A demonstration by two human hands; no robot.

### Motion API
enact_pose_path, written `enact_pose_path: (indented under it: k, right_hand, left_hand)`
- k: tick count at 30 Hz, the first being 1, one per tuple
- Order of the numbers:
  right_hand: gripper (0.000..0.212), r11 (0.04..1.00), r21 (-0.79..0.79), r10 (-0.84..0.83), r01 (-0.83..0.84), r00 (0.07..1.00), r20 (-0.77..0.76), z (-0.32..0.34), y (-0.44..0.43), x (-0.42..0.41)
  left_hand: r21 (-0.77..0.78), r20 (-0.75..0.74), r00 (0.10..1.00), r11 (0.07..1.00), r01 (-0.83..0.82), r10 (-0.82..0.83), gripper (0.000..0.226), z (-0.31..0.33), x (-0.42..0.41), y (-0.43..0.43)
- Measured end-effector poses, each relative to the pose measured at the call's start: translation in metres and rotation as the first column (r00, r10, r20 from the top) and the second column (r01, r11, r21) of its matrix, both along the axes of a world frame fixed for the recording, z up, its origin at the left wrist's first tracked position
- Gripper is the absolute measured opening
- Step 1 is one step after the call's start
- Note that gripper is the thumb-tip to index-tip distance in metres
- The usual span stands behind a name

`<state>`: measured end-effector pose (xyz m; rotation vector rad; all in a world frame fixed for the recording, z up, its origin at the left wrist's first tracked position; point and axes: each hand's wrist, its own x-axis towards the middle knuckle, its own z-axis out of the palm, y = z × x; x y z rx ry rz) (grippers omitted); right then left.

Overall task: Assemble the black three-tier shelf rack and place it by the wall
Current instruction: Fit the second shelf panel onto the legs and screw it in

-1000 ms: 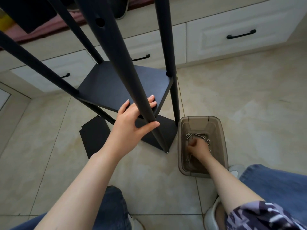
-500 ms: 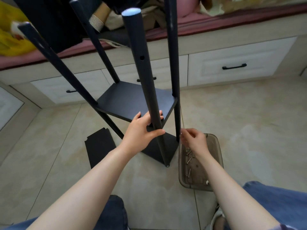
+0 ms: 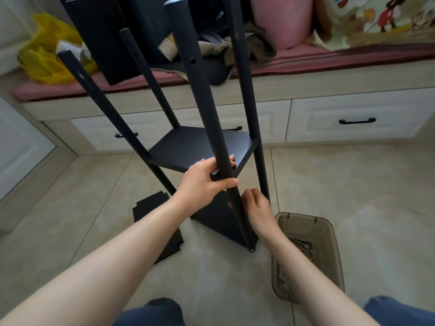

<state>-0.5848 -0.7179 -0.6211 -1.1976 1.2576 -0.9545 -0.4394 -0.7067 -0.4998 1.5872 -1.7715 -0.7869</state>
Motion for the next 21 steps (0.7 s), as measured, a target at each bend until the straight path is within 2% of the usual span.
enact_pose_path:
  k: [8, 13, 17, 21]
  right_hand:
    - [0.029, 0.99, -0.084, 0.112, -0.112, 0.994, -0.004, 0.019, -0.013, 0.034]
    - [0.026, 0.983, -0.154, 0.099, -0.095, 0.995, 0.017, 0.038, -0.028, 0.051]
    - [0.024, 0.969, -0.223, 0.095, -0.105, 0.994, -0.054, 0.051, -0.039, 0.063]
    - [0.023, 0.953, -0.265, 0.12, -0.148, 0.986, -0.119, 0.062, -0.045, 0.081]
  left_hand:
    - [0.017, -0.083, 0.996, 0.999, 0.041, -0.039, 0.038, 0.009, 0.048, -0.01]
    - [0.013, -0.217, 0.972, 0.996, -0.091, 0.091, 0.043, 0.019, 0.068, -0.021]
    - [0.02, -0.298, 0.936, 0.981, -0.191, 0.188, 0.039, 0.024, 0.084, -0.024]
    - [0.09, -0.347, 0.881, 0.946, -0.31, 0.322, 0.032, 0.026, 0.107, -0.018]
